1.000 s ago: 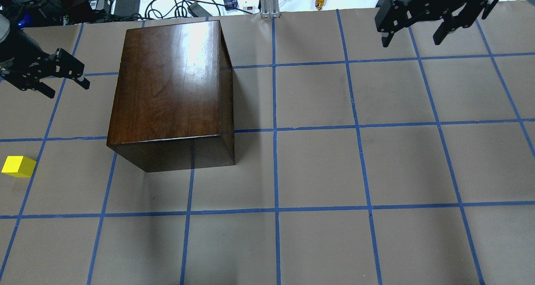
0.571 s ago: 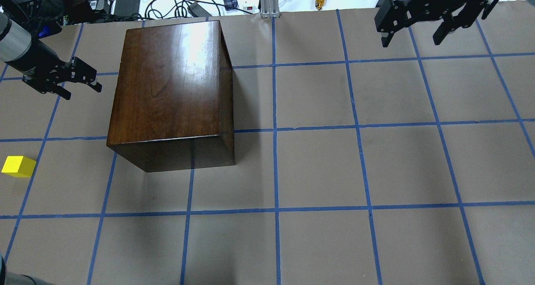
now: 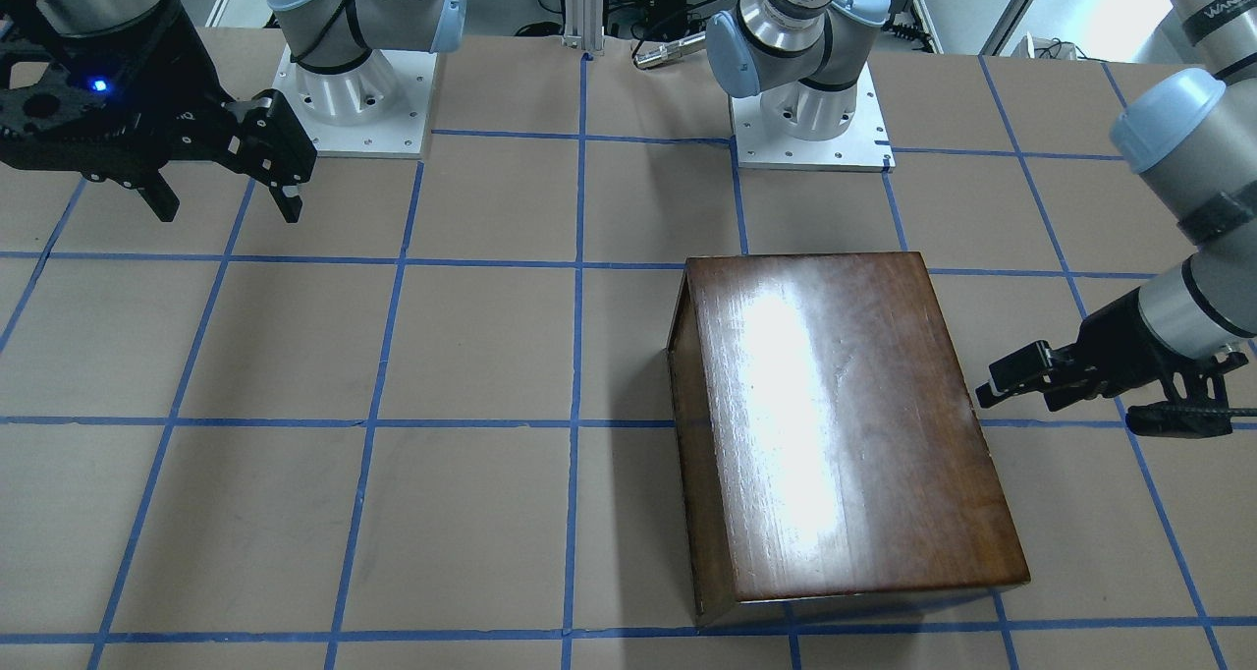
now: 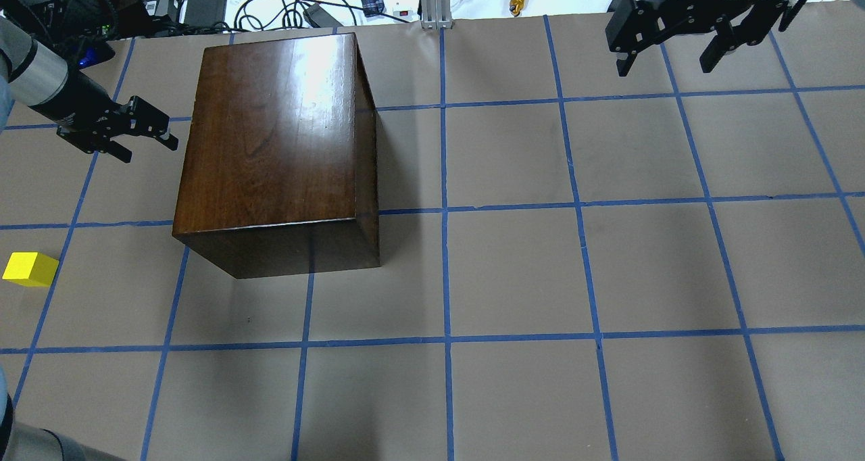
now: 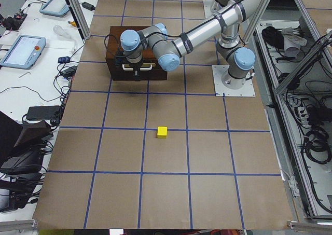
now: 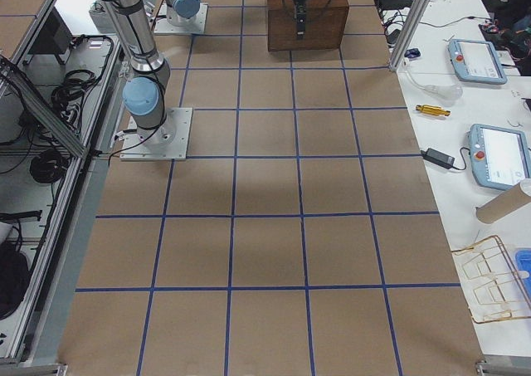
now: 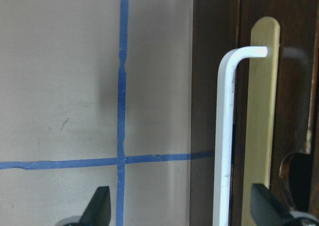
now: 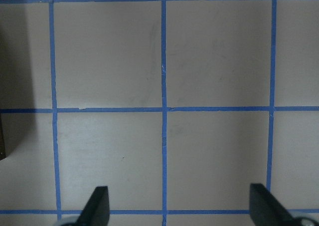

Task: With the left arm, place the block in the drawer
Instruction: 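Align the left gripper with the white drawer handle and grasp it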

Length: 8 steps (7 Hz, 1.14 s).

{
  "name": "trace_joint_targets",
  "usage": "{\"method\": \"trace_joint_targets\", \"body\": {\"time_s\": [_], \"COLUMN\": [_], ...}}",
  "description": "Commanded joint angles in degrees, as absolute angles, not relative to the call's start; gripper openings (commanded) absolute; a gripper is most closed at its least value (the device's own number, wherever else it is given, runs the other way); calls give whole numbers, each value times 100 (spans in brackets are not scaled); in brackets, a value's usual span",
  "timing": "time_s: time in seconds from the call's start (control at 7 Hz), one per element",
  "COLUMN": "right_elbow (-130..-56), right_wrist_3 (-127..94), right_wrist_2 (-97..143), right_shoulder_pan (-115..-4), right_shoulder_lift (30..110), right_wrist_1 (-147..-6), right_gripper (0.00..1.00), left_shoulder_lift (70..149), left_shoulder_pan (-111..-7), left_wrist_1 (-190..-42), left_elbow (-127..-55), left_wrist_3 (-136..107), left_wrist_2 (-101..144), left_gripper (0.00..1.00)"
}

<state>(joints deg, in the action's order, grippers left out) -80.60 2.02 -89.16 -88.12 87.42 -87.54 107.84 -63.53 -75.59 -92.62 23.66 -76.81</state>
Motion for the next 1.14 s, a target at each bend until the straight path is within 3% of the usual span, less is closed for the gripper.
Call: {"method": "trace_joint_targets", "body": {"time_s": [0.0,1.0], "right_elbow": [-8060,-8060], "right_wrist_3": [202,202], "right_wrist_2": [-8912,-8921], "right_shoulder_pan": [-8807,-8807], "right_shoulder_lift": [8736,8745], "right_wrist_1": [-8754,-8754], "right_gripper": [100,100], "left_shoulder_lift": [10977,11057], "left_shoulder_pan": [-6354,-6425], "left_wrist_1": [-7375,-7357], "left_elbow": [-9272,-9307], "left_wrist_3": [2364,2294], "left_wrist_2": [-7646,-7479], "left_gripper": [100,100]}}
